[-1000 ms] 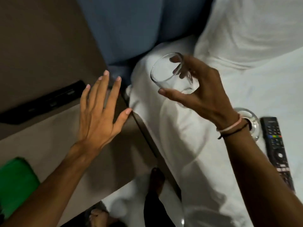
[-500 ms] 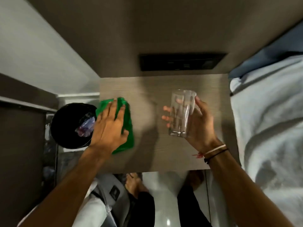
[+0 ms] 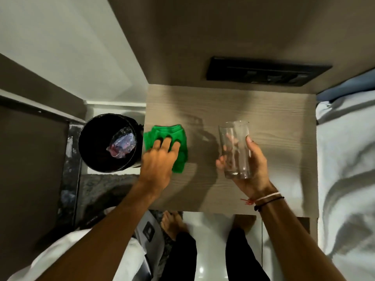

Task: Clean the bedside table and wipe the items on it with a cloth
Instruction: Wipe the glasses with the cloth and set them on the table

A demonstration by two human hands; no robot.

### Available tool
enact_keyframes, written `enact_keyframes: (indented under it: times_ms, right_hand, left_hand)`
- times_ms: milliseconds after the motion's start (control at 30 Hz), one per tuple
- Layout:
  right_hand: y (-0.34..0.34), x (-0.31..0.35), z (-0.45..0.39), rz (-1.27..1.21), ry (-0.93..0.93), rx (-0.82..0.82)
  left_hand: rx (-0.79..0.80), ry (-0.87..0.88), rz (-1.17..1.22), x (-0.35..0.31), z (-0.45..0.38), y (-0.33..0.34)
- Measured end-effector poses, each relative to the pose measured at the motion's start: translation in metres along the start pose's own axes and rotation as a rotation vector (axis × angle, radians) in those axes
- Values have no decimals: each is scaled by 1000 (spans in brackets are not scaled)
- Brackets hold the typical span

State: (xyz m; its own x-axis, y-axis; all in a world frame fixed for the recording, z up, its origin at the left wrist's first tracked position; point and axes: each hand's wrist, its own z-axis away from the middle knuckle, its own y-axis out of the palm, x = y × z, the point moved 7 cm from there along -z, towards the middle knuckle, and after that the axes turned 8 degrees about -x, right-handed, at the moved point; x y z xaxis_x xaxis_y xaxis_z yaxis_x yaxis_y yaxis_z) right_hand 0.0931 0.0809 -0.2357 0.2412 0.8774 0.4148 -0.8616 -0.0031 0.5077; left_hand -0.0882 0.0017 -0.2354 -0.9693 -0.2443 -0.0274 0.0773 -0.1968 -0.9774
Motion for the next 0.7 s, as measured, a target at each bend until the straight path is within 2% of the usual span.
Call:
enact_keyframes:
  times_ms: [67,133,200,267,333,400,533,633,700]
  right_hand:
    - [-4,4,5,-9,9,1]
    - [-10,12,10,60,-15,-31]
    - [-15,17,12,145,-16,-101]
    - [-15,22,14,143,28,-128]
    - [-3,24,13,99,45,-114]
    - [5,27,12,68,0,-114]
    - [-4,42,17,-51,-89,-42]
    - [-17,56,20,-47,-167,-21]
    - [-19,56,21,-12,-186,0]
  left_hand:
    - [-26,-122,223,6,-10,-11]
    - [-64,-268,555,11,-20,-28]
    - [-209,-354,843,14,-29,-64]
    - [-394,-303,1032,-2,-39,-103]
    - [-475,-149,1006,-33,-48,-128]
    - [-470,-34,891,-68,-50,-138]
    - [-367,101,844,-116,-30,-141]
    - [-243,229,871,-122,-5,-136]
    - [-203,212,910,-113,5,-138]
